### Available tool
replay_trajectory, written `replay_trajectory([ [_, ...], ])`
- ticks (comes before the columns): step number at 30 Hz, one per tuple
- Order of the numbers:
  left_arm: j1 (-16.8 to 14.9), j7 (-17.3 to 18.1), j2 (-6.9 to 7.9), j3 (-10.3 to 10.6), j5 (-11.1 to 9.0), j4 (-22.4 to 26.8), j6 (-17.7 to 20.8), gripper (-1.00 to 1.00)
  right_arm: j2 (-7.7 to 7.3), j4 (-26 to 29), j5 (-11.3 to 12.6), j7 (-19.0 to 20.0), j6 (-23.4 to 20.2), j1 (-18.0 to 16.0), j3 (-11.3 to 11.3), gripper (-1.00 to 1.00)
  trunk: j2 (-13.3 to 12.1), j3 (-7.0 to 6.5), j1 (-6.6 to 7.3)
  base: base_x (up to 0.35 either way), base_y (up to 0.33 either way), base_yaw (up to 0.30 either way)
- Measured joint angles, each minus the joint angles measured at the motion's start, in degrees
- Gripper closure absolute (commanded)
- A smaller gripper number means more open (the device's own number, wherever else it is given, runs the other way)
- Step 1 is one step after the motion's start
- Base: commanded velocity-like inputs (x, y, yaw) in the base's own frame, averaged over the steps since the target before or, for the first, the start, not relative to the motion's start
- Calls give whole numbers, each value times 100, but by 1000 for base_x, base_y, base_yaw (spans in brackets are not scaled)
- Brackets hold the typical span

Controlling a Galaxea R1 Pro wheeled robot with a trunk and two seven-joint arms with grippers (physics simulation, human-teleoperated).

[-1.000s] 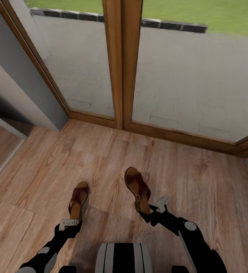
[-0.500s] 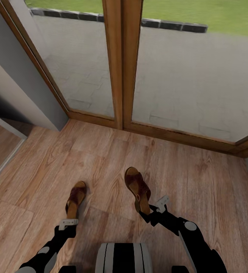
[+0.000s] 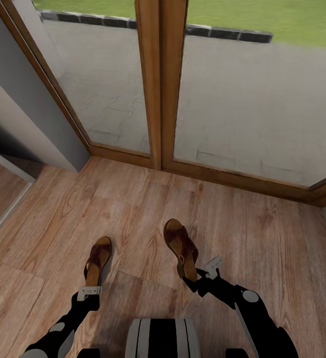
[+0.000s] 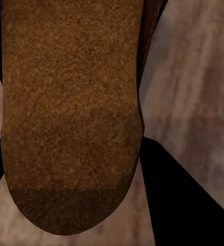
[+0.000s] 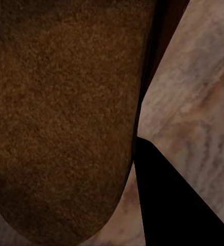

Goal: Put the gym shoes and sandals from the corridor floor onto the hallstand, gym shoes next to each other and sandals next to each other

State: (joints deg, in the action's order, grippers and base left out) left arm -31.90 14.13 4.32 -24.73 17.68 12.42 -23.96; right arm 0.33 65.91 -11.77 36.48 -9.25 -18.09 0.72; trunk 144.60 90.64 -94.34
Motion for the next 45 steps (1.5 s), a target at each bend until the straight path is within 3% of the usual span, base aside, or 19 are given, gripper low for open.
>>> replay_trajectory([
  [5, -5, 0, 0, -6, 0, 7, 5, 100, 0, -4, -2, 0, 0, 0, 0, 100, 0, 0, 0, 0, 0, 0],
  [25, 33, 2, 67, 3, -4, 27, 16, 100, -53, -431, -30, -26, 69, 0, 68, 100, -27, -443, 52, 0, 0, 0],
  [30, 53, 14, 92, 3, -4, 25, 5, 100, -148, -723, -35, -25, 366, 0, 406, 100, -33, -553, 65, 0, 0, 0],
  [33, 57, 25, 104, -3, -7, 52, -5, 100, -245, -1096, -37, -22, 721, 3, 719, 100, -37, -620, 72, 0, 0, 0],
  [36, 63, 35, 170, -14, -18, 287, 1, 100, -440, -1873, -17, -22, 1426, 11, 1247, 100, -41, -686, 80, 0, 0, 0],
  [38, 64, 66, 199, 2, -2, 338, 1, 100, -456, -2062, 3, -23, 1647, 11, 1407, 100, -44, -731, 85, 0, 0, 0],
  [42, 71, 459, 371, 1, -2, 395, 27, 100, -482, -2582, 14, -26, 2373, 10, 2091, 100, -49, -819, 96, 0, 0, 0],
  [45, 118, 555, 414, -3, 1, 384, 29, 100, -484, -2700, 14, -26, 2619, 11, 2276, 100, -53, -886, 103, 0, 0, 0],
])
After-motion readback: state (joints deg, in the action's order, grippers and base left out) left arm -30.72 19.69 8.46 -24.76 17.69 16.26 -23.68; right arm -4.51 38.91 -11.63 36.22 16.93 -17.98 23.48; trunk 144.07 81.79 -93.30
